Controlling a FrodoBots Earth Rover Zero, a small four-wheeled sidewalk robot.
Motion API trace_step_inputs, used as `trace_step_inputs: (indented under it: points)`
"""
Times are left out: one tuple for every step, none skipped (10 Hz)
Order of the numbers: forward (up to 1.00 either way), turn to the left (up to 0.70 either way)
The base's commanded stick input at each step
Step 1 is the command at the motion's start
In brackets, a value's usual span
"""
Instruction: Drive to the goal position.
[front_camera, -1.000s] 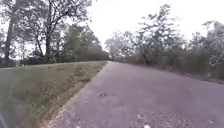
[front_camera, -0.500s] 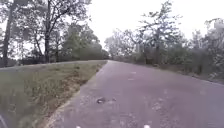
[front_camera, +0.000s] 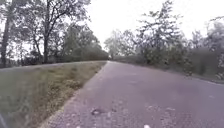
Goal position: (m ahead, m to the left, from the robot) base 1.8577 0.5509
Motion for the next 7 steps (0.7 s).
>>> trace_step_inputs:
  points:
    - [0.7, 0.0]
    - [0.7, 0.0]
    - [0.7, 0.0]
    - [0.7, 0.0]
    - [0.7, 0.0]
    - [0.7, 0.0]
    - [0.7, 0.0]
